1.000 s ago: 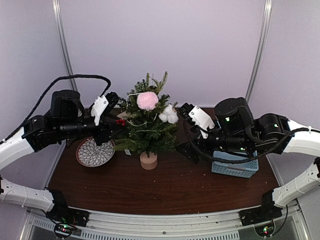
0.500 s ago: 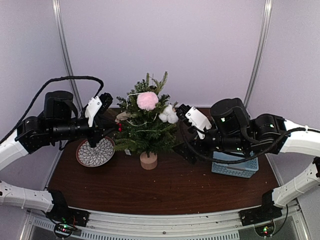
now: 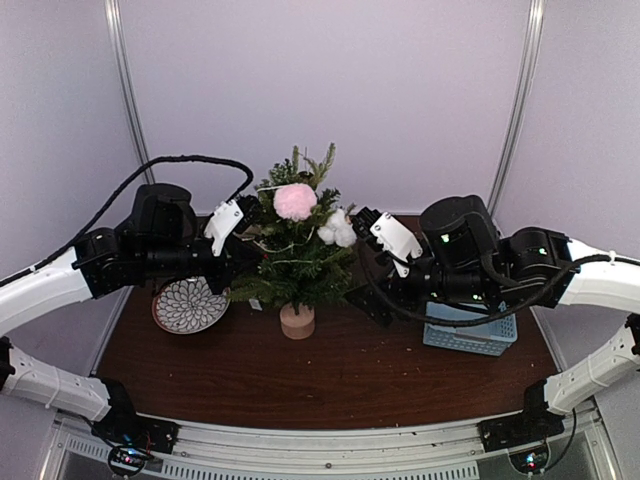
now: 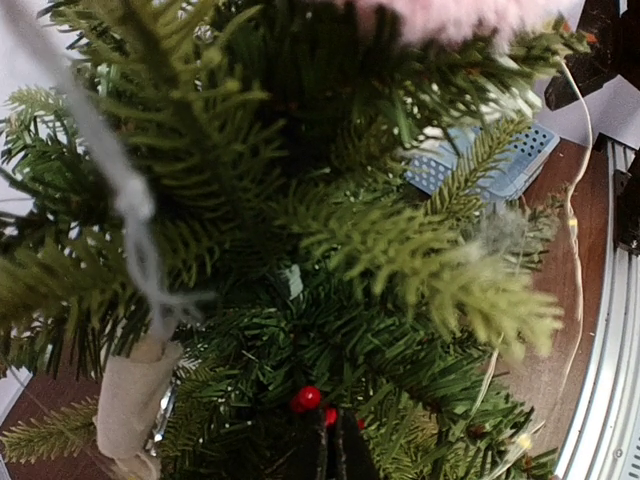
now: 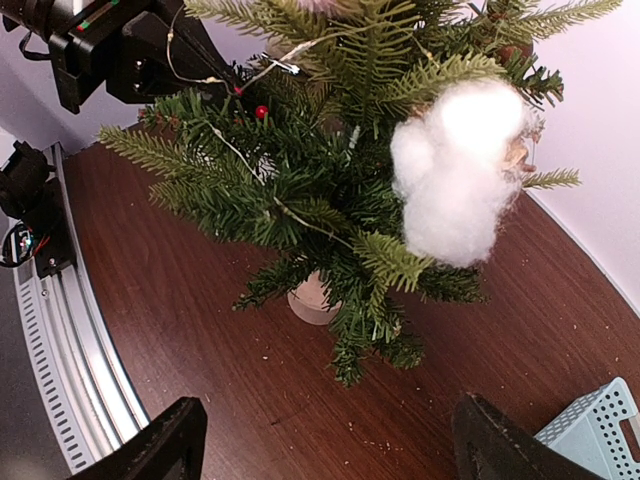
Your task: Decorate the small christmas tree
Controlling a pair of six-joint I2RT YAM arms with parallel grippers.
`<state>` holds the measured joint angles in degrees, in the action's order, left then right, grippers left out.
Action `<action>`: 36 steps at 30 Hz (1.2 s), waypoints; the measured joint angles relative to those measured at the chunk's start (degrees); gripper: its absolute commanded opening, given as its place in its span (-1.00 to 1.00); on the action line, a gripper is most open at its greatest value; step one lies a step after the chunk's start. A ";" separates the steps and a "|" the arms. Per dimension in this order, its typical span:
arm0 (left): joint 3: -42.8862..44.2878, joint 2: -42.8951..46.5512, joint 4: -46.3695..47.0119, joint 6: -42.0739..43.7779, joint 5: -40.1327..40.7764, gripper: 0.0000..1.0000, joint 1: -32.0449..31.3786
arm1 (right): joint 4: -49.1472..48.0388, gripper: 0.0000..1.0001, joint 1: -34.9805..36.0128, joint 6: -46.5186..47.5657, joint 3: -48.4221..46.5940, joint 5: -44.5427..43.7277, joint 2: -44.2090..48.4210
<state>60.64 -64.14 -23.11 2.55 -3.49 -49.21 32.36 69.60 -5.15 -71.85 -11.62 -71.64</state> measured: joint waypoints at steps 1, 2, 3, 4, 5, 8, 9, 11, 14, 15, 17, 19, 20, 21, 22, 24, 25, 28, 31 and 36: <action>-0.02 -0.07 0.02 0.13 0.00 -0.80 0.00 | 0.00 0.77 0.00 0.00 0.00 0.00 0.00; -0.04 -0.07 0.11 0.35 0.02 -0.72 0.00 | 0.00 0.77 0.00 0.00 -0.02 0.00 0.00; -0.04 -0.04 0.28 0.46 0.02 -0.63 0.00 | 0.00 0.76 0.00 0.00 -0.02 0.00 0.00; -0.04 -0.04 0.42 0.72 0.02 -0.53 0.00 | 0.00 0.77 -0.02 0.02 -0.02 0.00 0.00; -0.04 -0.04 0.42 0.79 0.02 -0.43 0.00 | 0.00 0.77 -0.04 0.00 -0.02 0.00 0.00; -0.04 0.20 0.37 0.92 -0.04 -0.26 0.00 | 0.00 0.77 -0.15 0.00 -0.02 0.00 0.00; -0.04 0.42 0.33 0.94 -0.02 -0.24 0.00 | 0.02 0.76 -0.17 0.02 -0.02 0.00 0.00; -0.04 1.20 0.09 0.96 0.04 -0.21 0.00 | 0.00 0.77 -0.20 0.00 -0.02 0.02 0.00; -0.04 2.56 -1.31 1.01 0.26 -0.11 0.00 | 0.00 0.77 -0.22 0.00 -0.02 0.00 0.00; -0.04 3.02 -1.81 1.09 0.35 -0.09 0.00 | 0.00 0.77 -0.22 0.00 -0.02 0.00 0.00; -0.02 3.69 -2.67 1.22 0.68 -0.04 0.00 | 0.00 0.76 -0.22 0.00 -0.02 0.00 0.02; 0.02 4.26 -4.02 1.55 0.87 -0.09 0.00 | 0.00 0.77 -0.22 0.00 0.00 0.00 0.00; 0.02 4.42 -4.66 1.75 0.85 -0.17 0.00 | 0.00 0.77 -0.22 0.00 0.00 0.02 0.00; 0.02 4.59 -5.25 1.95 0.70 -0.25 0.00 | 0.00 0.77 -0.22 0.00 -0.02 0.02 0.00; 0.02 4.68 -5.62 2.12 0.42 -0.30 0.00 | -0.02 0.76 -0.22 0.00 -0.02 0.00 0.02; 0.02 4.76 -5.92 2.40 -0.46 -0.41 0.00 | -0.02 0.76 -0.22 0.00 -0.02 0.02 0.00; 0.02 4.81 -6.05 2.56 -0.90 -0.44 0.00 | -0.02 0.76 -0.22 0.00 -0.02 0.00 0.02; 0.02 5.11 -6.12 2.84 -2.25 -0.46 0.00 | -0.02 0.77 -0.22 0.00 0.00 0.02 0.00; 0.02 5.42 -6.12 3.37 -2.97 -0.21 0.00 | -0.02 0.77 -0.22 0.00 -0.02 0.02 0.02; 0.42 5.42 -7.04 4.24 -2.97 0.05 0.00 | -0.04 0.77 -0.22 0.02 -0.02 0.02 0.00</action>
<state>61.06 -58.72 -30.15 6.79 -6.46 -49.21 32.32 69.38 -5.13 -71.88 -11.60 -71.64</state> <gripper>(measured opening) 0.472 0.883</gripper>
